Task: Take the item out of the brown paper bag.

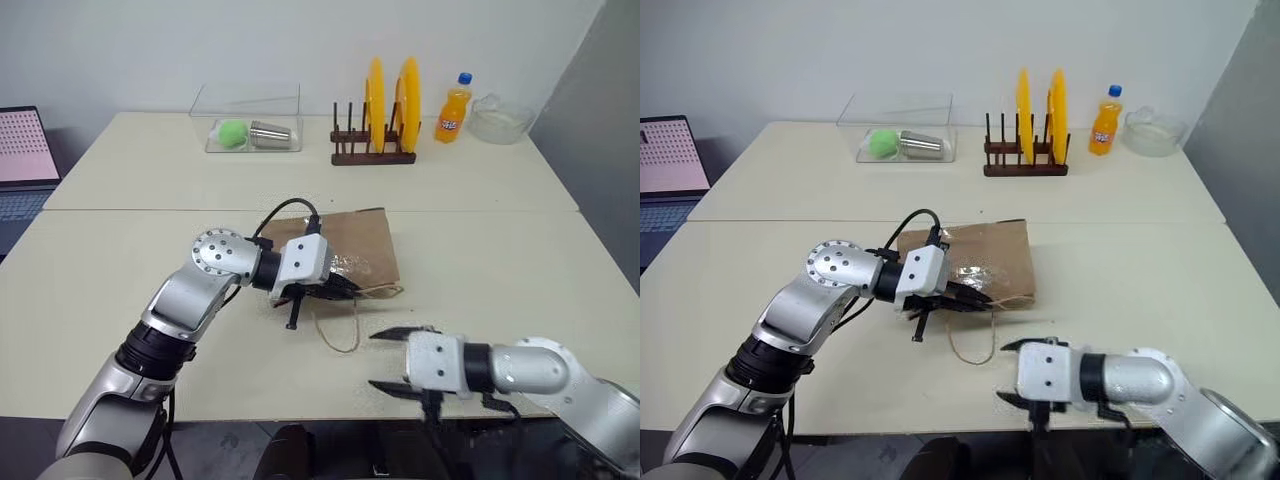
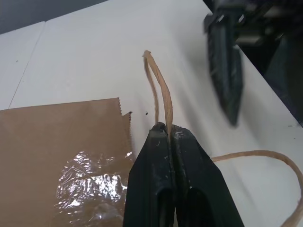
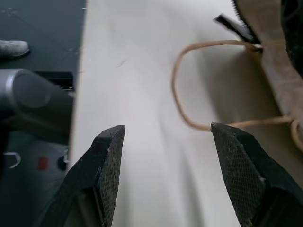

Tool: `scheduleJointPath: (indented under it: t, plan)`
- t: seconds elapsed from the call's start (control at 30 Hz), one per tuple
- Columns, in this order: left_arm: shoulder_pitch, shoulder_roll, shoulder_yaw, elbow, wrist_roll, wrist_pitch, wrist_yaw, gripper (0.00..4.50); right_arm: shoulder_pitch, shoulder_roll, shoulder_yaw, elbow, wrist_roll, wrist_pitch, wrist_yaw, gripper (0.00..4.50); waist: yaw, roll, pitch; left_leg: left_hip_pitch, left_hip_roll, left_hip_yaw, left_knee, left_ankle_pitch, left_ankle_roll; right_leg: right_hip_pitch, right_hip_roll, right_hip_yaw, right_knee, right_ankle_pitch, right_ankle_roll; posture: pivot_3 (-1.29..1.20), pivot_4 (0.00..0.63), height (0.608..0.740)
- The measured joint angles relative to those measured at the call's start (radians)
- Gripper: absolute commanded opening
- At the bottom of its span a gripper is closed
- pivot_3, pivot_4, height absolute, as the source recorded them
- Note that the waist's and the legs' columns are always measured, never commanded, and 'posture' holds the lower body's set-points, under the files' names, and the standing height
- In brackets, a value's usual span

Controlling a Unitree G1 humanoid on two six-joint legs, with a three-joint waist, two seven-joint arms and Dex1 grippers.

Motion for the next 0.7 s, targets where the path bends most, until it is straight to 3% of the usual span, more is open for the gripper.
scheduleJointPath:
  t: [0.2,0.43,0.7]
  plan:
    - [0.001,0.009,0.004,-0.001,0.001,-0.001,0.003,0.04,-0.087,0.118,0.069,0.151,-0.109,-0.035,0.007,3.04,0.005,0.0,0.0,-0.003,0.0,-0.001,0.0,0.0,0.0,-0.002,-0.001,0.0,-0.001,0.0,-0.001,0.0,0.15,0.74]
    - [0.001,0.009,0.005,0.004,0.003,-0.004,0.005,0.04,-0.099,0.154,0.129,0.227,-0.198,-0.108,0.061,3.04,0.004,0.0,0.0,-0.003,-0.001,-0.001,0.0,0.0,0.0,-0.002,-0.001,0.0,0.0,0.0,-0.001,0.0,0.15,0.74]
    - [-0.006,0.012,0.008,0.018,0.012,-0.025,0.003,0.04,-0.028,0.092,-0.069,0.047,-0.06,-0.057,0.145,3.04,0.005,0.0,0.0,-0.003,-0.001,-0.001,0.001,0.0,0.0,-0.002,-0.001,-0.001,0.001,0.0,-0.001,0.0,0.15,0.74]
